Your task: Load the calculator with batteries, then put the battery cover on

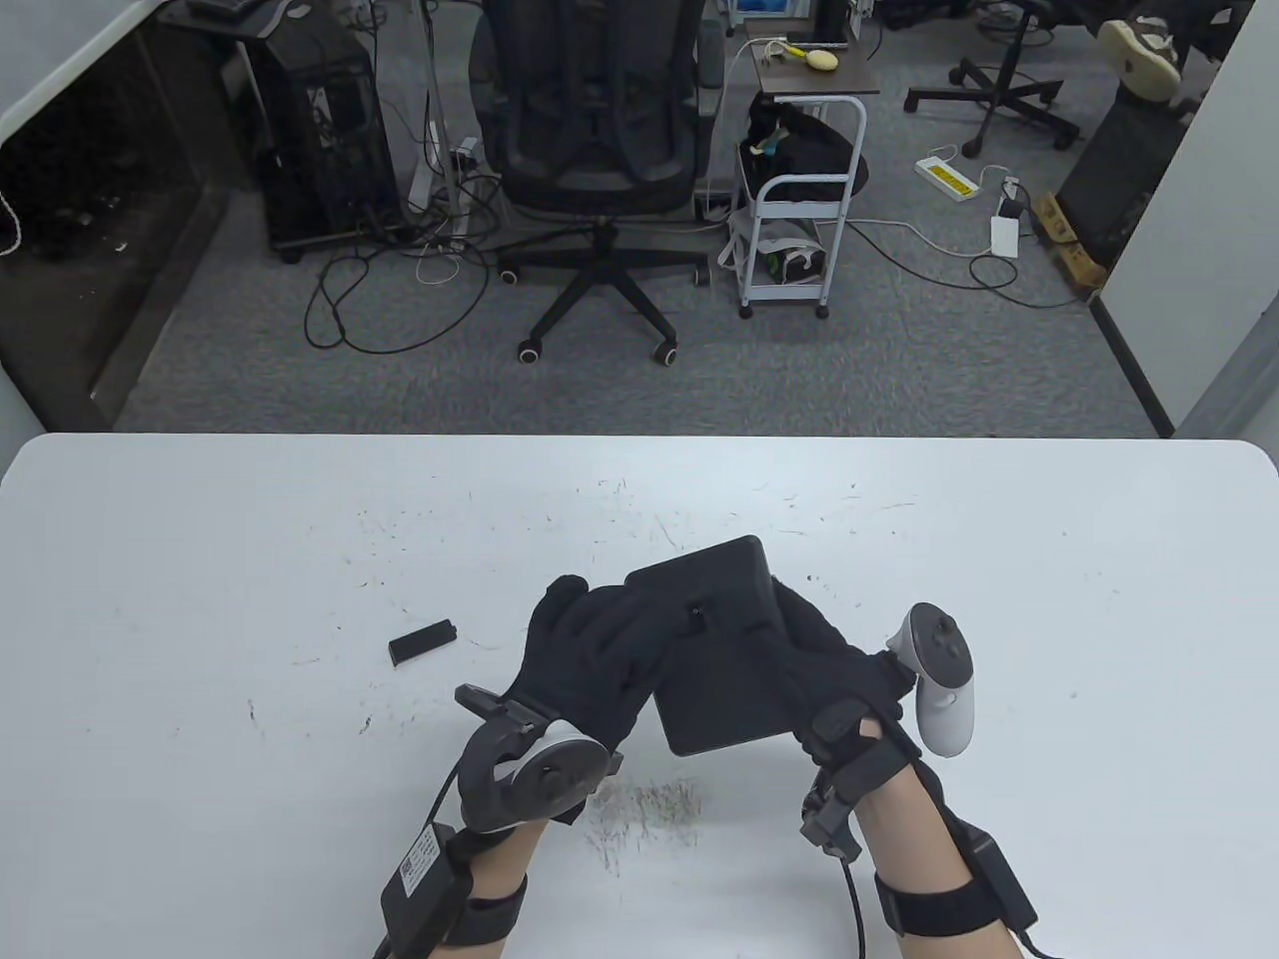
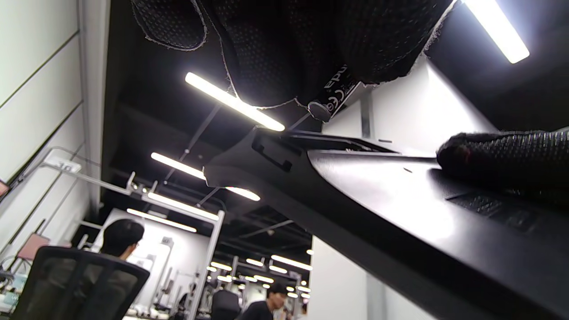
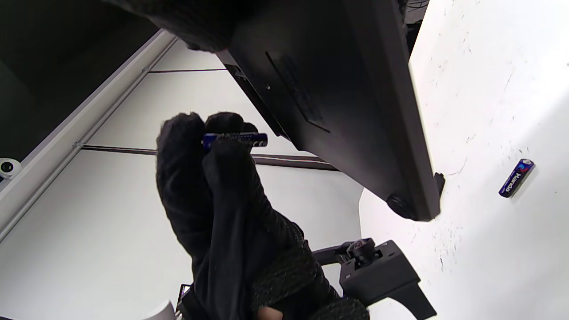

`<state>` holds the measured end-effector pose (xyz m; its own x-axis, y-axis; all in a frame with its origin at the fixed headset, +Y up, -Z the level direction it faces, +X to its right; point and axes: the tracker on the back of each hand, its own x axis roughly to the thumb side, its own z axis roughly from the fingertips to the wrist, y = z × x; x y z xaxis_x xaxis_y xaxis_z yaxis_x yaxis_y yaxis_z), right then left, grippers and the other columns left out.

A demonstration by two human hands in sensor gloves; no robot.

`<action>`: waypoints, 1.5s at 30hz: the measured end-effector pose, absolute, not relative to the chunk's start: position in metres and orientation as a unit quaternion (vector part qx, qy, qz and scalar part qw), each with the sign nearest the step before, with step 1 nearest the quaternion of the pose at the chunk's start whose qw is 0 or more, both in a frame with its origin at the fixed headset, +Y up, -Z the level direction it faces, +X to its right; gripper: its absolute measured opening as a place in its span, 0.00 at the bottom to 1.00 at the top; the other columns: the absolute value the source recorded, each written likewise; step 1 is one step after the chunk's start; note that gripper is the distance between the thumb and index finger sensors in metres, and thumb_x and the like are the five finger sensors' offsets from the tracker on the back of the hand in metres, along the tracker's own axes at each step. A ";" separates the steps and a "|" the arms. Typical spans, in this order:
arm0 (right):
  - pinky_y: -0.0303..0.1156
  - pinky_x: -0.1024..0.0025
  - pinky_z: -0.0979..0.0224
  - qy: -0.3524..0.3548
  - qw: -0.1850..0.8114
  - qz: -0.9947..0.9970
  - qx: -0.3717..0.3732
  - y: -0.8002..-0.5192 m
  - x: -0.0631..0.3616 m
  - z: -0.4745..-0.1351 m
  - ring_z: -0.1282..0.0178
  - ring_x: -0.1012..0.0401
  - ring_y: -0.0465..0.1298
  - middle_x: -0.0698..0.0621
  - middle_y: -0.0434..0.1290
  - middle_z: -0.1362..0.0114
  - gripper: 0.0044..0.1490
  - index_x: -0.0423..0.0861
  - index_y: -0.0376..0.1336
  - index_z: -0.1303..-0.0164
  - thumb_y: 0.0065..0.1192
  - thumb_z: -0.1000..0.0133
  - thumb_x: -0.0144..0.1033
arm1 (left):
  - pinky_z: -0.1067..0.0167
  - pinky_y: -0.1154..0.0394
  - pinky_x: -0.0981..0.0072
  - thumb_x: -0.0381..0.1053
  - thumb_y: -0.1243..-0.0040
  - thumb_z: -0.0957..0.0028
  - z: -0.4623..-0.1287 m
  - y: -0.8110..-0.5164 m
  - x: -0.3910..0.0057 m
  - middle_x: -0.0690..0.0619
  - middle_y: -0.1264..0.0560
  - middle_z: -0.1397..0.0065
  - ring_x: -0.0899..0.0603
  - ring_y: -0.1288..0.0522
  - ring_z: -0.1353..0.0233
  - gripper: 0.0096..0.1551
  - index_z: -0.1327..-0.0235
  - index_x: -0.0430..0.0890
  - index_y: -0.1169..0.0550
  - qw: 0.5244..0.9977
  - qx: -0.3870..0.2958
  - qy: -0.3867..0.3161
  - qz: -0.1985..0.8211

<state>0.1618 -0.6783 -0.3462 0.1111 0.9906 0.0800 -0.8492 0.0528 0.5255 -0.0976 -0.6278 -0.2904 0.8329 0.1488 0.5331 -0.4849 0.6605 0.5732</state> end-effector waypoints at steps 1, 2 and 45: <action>0.80 0.52 0.40 0.153 0.707 0.650 0.231 -0.678 0.161 -0.346 0.35 0.42 0.79 0.41 0.69 0.24 0.41 0.43 0.53 0.22 0.67 0.43 0.40 | 0.22 0.33 0.40 0.59 0.35 0.46 -0.290 -0.628 -0.097 0.65 0.18 0.32 0.51 0.20 0.28 0.26 0.32 0.67 0.26 0.882 0.372 -0.226 0.180; 0.81 0.52 0.41 0.151 0.705 0.653 0.232 -0.677 0.161 -0.345 0.35 0.42 0.79 0.41 0.69 0.24 0.41 0.43 0.53 0.22 0.67 0.43 0.40 | 0.22 0.33 0.40 0.59 0.35 0.46 -0.290 -0.628 -0.097 0.65 0.18 0.32 0.51 0.20 0.28 0.26 0.33 0.67 0.26 0.882 0.374 -0.226 0.180; 0.81 0.51 0.42 0.133 0.721 0.638 0.235 -0.669 0.157 -0.334 0.36 0.42 0.80 0.40 0.71 0.26 0.40 0.42 0.56 0.24 0.68 0.45 0.39 | 0.21 0.39 0.34 0.62 0.41 0.43 -0.282 -0.636 -0.078 0.65 0.24 0.29 0.49 0.25 0.24 0.23 0.33 0.67 0.26 0.880 0.421 -0.198 0.094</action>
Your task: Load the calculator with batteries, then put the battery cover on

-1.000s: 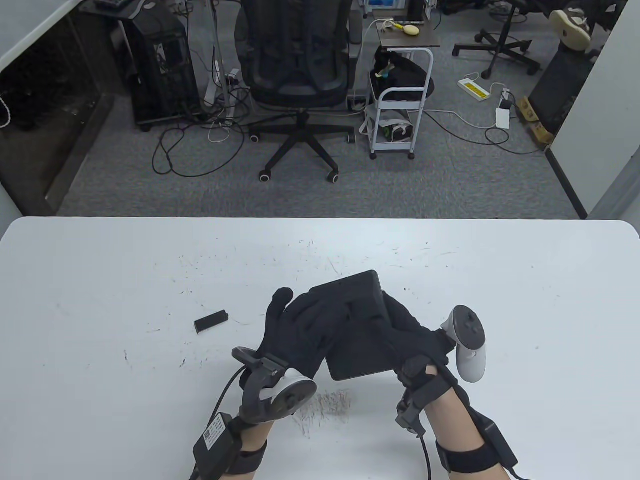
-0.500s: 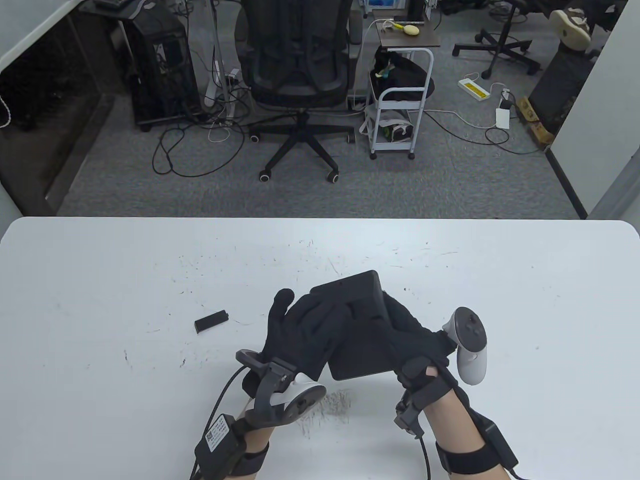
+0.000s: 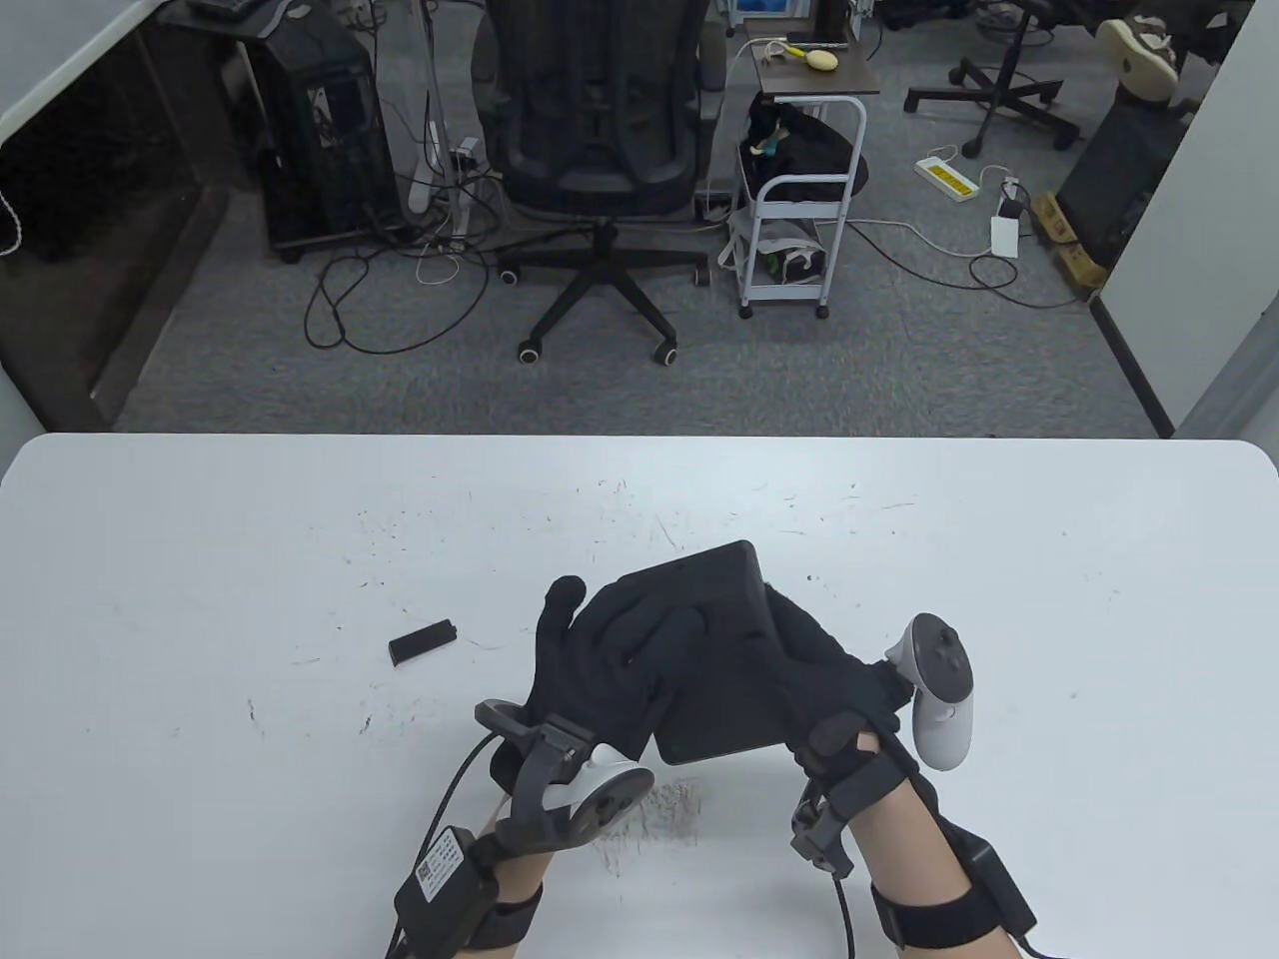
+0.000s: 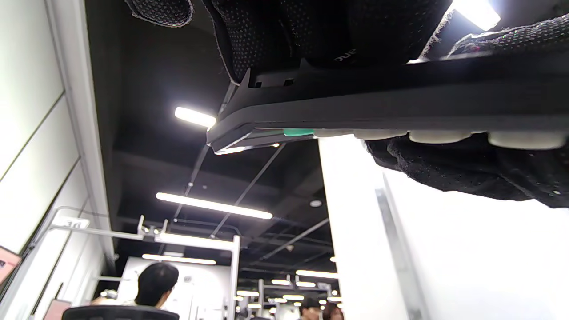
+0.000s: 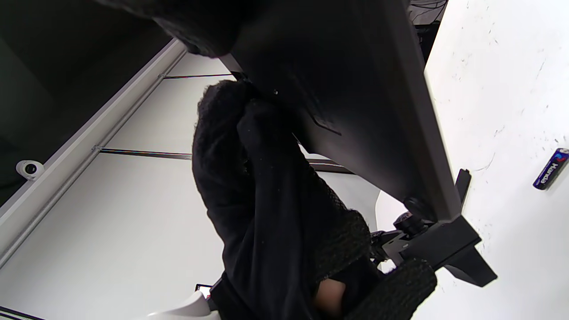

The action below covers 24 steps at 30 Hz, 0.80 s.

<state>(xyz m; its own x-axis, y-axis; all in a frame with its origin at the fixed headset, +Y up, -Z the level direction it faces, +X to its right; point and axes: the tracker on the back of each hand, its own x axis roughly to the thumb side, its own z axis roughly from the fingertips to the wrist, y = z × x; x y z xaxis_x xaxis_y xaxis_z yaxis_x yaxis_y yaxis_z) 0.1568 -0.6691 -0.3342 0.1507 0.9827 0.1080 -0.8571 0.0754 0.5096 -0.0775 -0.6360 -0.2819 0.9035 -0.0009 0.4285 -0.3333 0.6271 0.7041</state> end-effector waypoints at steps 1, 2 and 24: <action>0.82 0.51 0.42 0.132 0.720 0.639 0.237 -0.669 0.157 -0.334 0.36 0.42 0.80 0.40 0.71 0.26 0.40 0.43 0.56 0.24 0.68 0.45 0.39 | 0.21 0.39 0.34 0.62 0.41 0.42 -0.282 -0.636 -0.078 0.65 0.24 0.29 0.48 0.25 0.24 0.23 0.33 0.67 0.26 0.880 0.422 -0.196 0.096; 0.82 0.51 0.42 0.132 0.720 0.638 0.237 -0.668 0.157 -0.334 0.36 0.42 0.80 0.40 0.71 0.26 0.40 0.42 0.56 0.24 0.68 0.45 0.39 | 0.21 0.39 0.34 0.62 0.41 0.42 -0.282 -0.636 -0.078 0.65 0.24 0.29 0.49 0.25 0.24 0.23 0.33 0.66 0.26 0.879 0.423 -0.196 0.097; 0.82 0.51 0.43 0.130 0.722 0.636 0.237 -0.662 0.158 -0.329 0.37 0.41 0.80 0.39 0.71 0.27 0.40 0.42 0.56 0.24 0.69 0.45 0.38 | 0.21 0.38 0.35 0.60 0.39 0.45 -0.276 -0.633 -0.077 0.66 0.23 0.30 0.49 0.24 0.24 0.23 0.35 0.65 0.23 0.876 0.427 -0.202 0.095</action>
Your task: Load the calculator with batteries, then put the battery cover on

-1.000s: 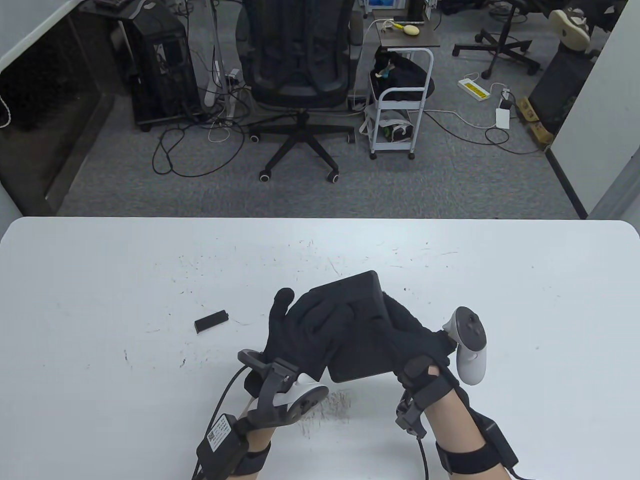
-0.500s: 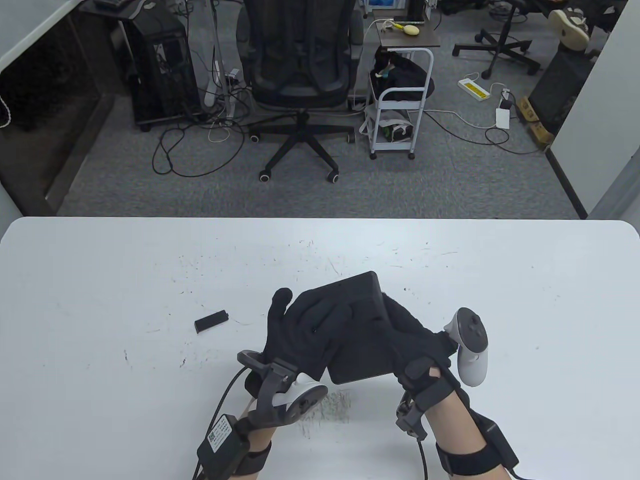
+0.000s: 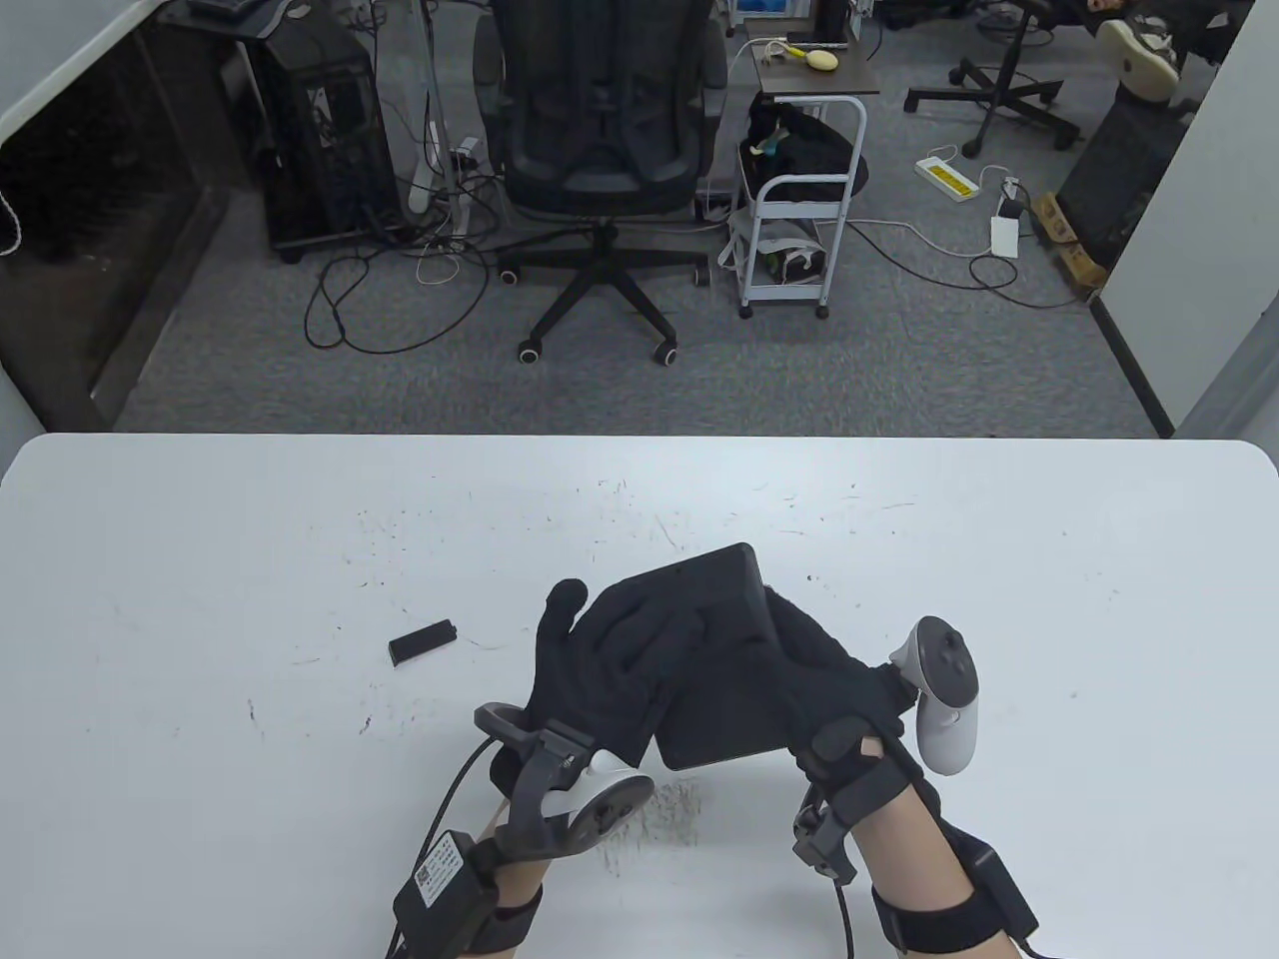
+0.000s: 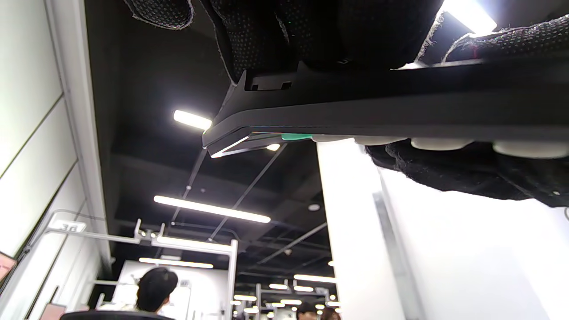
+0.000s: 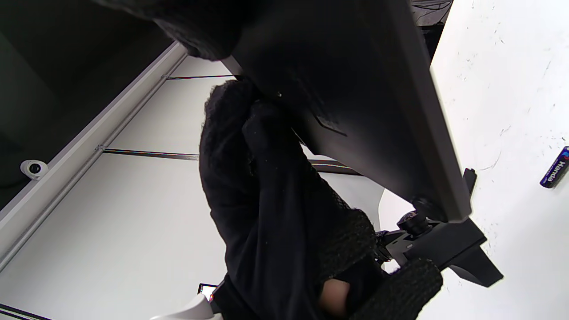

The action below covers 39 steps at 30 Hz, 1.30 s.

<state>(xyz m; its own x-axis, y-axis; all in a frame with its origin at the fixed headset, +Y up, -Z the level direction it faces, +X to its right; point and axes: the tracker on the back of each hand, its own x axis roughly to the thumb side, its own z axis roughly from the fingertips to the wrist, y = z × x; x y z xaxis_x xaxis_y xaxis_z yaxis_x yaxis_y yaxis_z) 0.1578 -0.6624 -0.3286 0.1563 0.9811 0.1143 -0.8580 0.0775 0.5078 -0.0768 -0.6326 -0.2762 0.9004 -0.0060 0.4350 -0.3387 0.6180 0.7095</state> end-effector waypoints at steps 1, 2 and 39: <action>0.82 0.51 0.43 0.128 0.722 0.636 0.241 -0.662 0.158 -0.328 0.37 0.41 0.80 0.39 0.71 0.27 0.40 0.42 0.56 0.24 0.69 0.45 0.38 | 0.21 0.38 0.35 0.60 0.39 0.45 -0.275 -0.631 -0.077 0.66 0.23 0.30 0.49 0.24 0.24 0.23 0.35 0.65 0.23 0.876 0.427 -0.201 0.098; 0.82 0.51 0.43 0.127 0.723 0.634 0.245 -0.660 0.158 -0.328 0.37 0.41 0.80 0.39 0.71 0.27 0.40 0.42 0.57 0.24 0.69 0.45 0.38 | 0.21 0.38 0.35 0.60 0.38 0.45 -0.274 -0.630 -0.077 0.65 0.23 0.30 0.49 0.24 0.24 0.23 0.35 0.65 0.23 0.875 0.429 -0.201 0.101; 0.81 0.51 0.42 0.122 0.703 0.642 0.279 -0.657 0.157 -0.329 0.36 0.42 0.80 0.41 0.72 0.26 0.40 0.44 0.57 0.24 0.69 0.45 0.39 | 0.21 0.39 0.34 0.61 0.36 0.48 -0.289 -0.624 -0.096 0.50 0.37 0.13 0.38 0.35 0.16 0.39 0.22 0.65 0.35 0.903 0.301 -0.165 0.259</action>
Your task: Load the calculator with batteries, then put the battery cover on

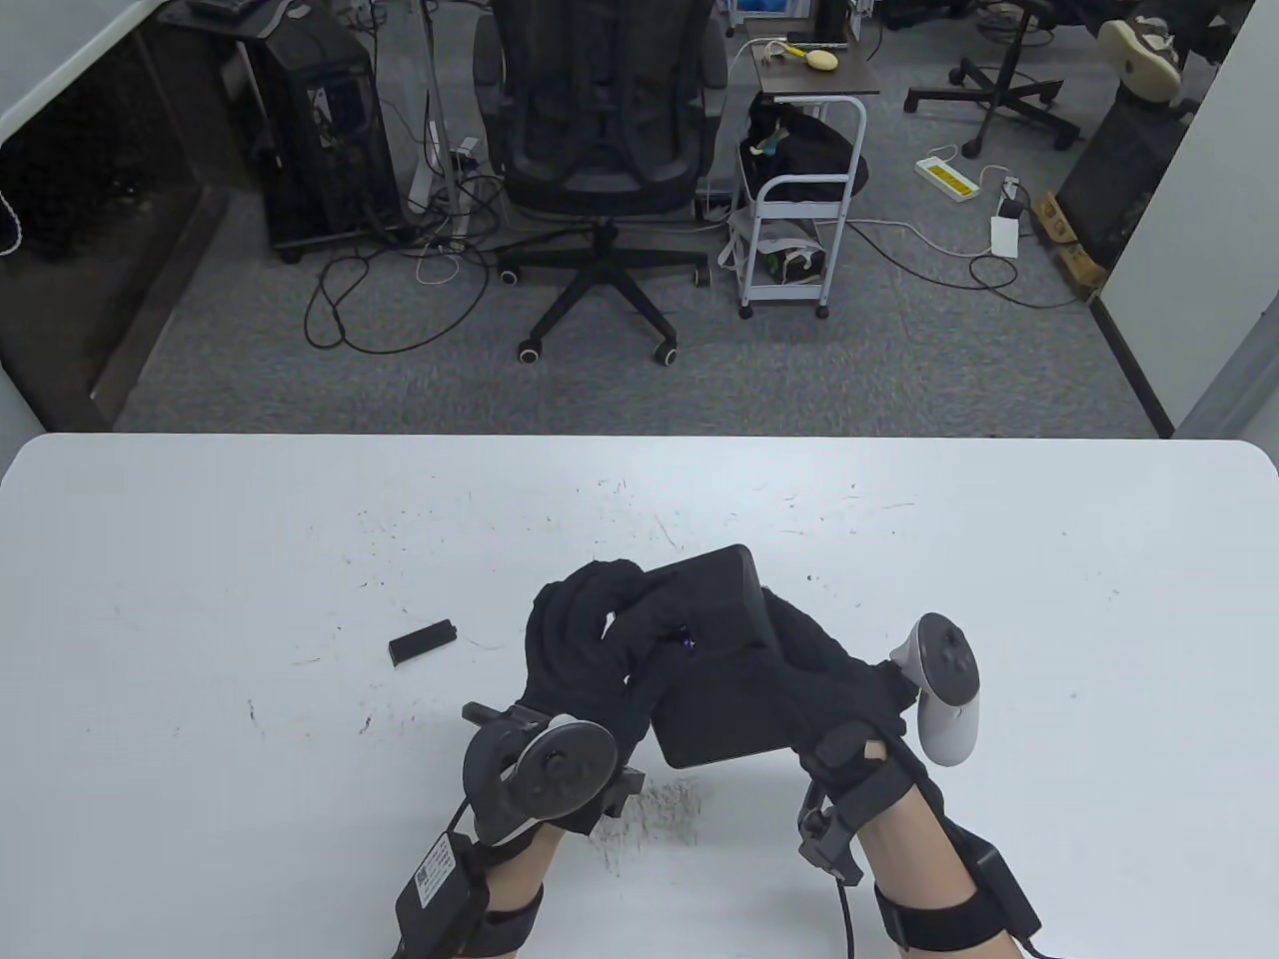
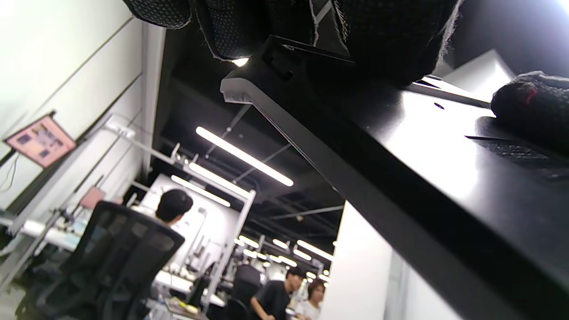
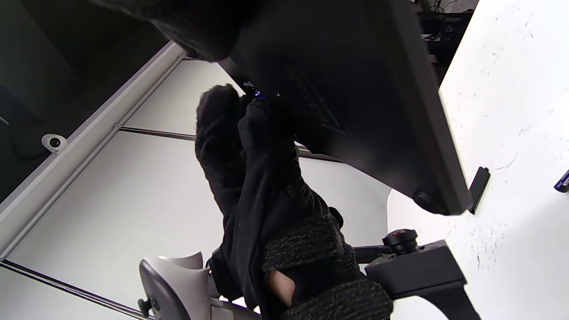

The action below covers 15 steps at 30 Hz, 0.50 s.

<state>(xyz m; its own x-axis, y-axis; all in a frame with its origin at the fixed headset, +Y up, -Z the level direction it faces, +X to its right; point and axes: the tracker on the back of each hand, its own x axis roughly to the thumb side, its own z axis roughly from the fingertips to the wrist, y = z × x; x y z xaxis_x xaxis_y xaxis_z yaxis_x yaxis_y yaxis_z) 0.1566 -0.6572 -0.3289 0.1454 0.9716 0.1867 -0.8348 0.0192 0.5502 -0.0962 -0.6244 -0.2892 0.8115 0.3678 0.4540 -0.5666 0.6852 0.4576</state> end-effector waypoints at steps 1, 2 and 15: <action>0.81 0.51 0.42 0.123 0.703 0.642 0.281 -0.657 0.157 -0.329 0.36 0.42 0.80 0.41 0.72 0.26 0.40 0.44 0.57 0.24 0.69 0.45 0.39 | 0.21 0.39 0.34 0.61 0.36 0.48 -0.291 -0.625 -0.097 0.49 0.38 0.13 0.38 0.35 0.16 0.42 0.19 0.63 0.37 0.903 0.289 -0.167 0.271; 0.81 0.51 0.42 0.126 0.702 0.641 0.284 -0.657 0.157 -0.330 0.36 0.42 0.80 0.41 0.72 0.26 0.40 0.44 0.57 0.24 0.69 0.45 0.39 | 0.21 0.38 0.34 0.61 0.36 0.48 -0.294 -0.626 -0.100 0.47 0.38 0.12 0.37 0.34 0.17 0.44 0.17 0.61 0.38 0.902 0.269 -0.170 0.291; 0.81 0.51 0.42 0.134 0.681 0.654 0.301 -0.657 0.157 -0.334 0.36 0.42 0.80 0.40 0.72 0.26 0.40 0.44 0.57 0.24 0.70 0.45 0.39 | 0.21 0.38 0.33 0.62 0.35 0.47 -0.326 -0.642 -0.117 0.39 0.46 0.10 0.33 0.36 0.16 0.53 0.12 0.52 0.46 0.864 0.065 -0.215 0.451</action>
